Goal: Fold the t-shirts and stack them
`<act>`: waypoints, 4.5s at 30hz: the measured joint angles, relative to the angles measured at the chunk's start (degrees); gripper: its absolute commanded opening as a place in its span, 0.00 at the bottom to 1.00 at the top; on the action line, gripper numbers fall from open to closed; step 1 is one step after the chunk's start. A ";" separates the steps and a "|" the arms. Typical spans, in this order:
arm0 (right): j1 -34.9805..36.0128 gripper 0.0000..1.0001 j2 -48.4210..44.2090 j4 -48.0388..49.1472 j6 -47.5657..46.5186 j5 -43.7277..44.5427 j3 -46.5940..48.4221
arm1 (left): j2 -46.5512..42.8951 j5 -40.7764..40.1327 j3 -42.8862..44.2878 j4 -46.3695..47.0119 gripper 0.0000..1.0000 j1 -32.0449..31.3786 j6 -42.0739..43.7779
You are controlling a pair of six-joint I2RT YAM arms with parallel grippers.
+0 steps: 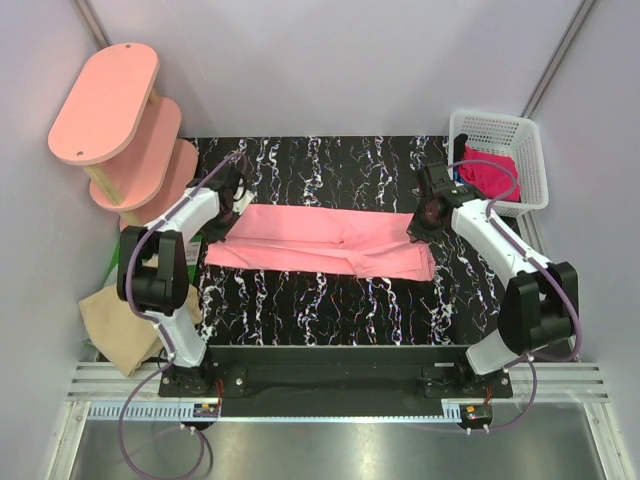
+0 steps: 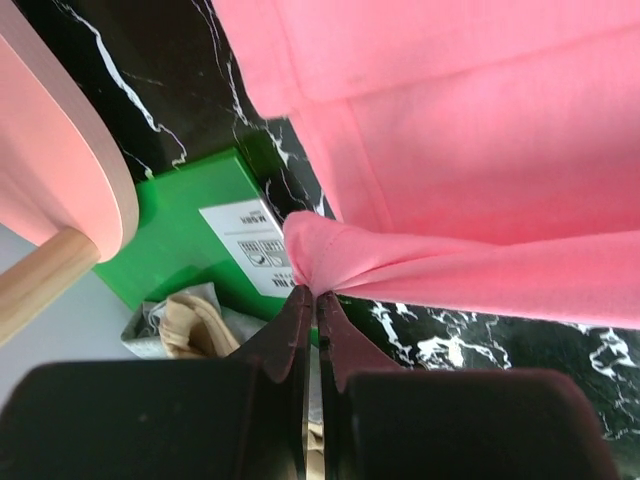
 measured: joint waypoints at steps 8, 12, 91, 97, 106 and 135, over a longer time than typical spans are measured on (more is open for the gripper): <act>-1.14 0.00 4.48 2.05 -1.09 -0.04 0.98 | 5.97 -2.60 2.54 1.51 0.52 0.04 -0.11; -1.90 0.00 7.28 3.37 -1.36 -0.09 0.98 | 7.76 -4.96 2.95 2.38 0.75 0.13 -0.37; 32.46 0.41 23.43 2.67 -18.25 22.21 11.58 | -11.21 -5.27 -18.62 5.99 0.66 -4.87 -7.98; 32.57 0.41 23.43 2.34 -18.45 22.91 13.22 | -11.21 -5.07 -18.64 6.27 0.66 -4.87 -7.98; 33.66 0.43 24.65 1.38 -18.45 22.82 15.30 | -11.21 -4.70 -18.97 6.86 0.66 -4.87 -7.98; 35.30 0.27 33.07 1.60 -21.29 27.52 19.39 | -11.21 -4.42 -20.50 7.76 0.66 -4.87 -7.69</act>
